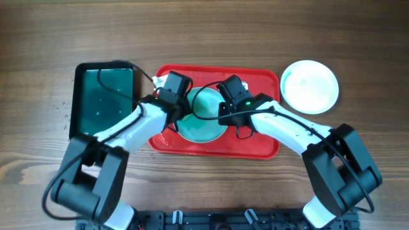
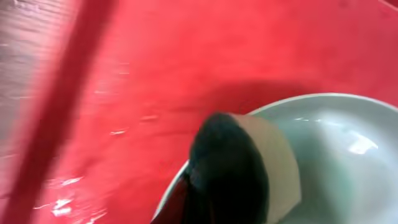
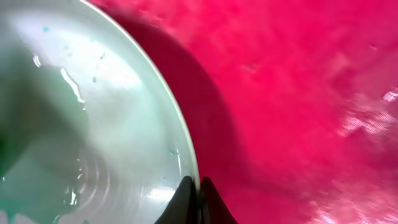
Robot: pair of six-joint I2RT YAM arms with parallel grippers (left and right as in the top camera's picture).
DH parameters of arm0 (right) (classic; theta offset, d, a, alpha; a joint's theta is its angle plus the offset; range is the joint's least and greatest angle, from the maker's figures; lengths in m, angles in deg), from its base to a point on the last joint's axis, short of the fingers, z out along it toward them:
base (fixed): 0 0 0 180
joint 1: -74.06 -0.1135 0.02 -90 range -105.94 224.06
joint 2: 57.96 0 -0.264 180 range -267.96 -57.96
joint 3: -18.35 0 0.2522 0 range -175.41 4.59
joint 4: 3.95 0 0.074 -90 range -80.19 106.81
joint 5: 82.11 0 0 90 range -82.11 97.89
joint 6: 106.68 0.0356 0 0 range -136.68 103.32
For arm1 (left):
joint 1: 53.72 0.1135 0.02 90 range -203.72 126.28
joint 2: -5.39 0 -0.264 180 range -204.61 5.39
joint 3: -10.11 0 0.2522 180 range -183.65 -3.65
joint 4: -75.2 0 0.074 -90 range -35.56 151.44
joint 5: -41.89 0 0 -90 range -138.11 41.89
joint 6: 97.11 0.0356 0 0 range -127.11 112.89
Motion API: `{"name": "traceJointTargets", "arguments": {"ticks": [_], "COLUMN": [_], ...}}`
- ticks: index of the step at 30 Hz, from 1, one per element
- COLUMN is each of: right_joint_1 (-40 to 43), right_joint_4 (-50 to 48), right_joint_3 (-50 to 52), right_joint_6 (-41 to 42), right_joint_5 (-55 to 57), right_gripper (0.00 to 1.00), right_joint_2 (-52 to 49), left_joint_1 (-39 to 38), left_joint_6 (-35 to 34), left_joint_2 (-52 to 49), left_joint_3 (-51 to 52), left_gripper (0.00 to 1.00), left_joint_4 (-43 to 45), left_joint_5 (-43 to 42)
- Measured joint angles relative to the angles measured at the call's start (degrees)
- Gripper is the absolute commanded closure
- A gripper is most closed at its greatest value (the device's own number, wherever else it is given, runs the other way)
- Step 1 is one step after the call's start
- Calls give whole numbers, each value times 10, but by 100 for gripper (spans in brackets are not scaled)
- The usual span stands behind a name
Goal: Clean dirty plates on tray and stack at the side
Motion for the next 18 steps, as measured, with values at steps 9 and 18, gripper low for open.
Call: {"name": "traceJointTargets", "arguments": {"ticks": [9, 18], "right_joint_1": [4, -56], "right_joint_4": [25, 145], "right_joint_3": [-5, -163], "right_joint_6": [-28, -244], "right_joint_5": [3, 319], "right_gripper": [96, 96], "right_joint_2": [3, 123], "left_joint_1": [47, 350], "left_joint_6": [15, 2], "left_joint_2": [285, 356], "left_joint_3": [10, 13], "left_gripper": [96, 96], "left_joint_4": [-108, -239], "left_joint_5": [124, -31]}}
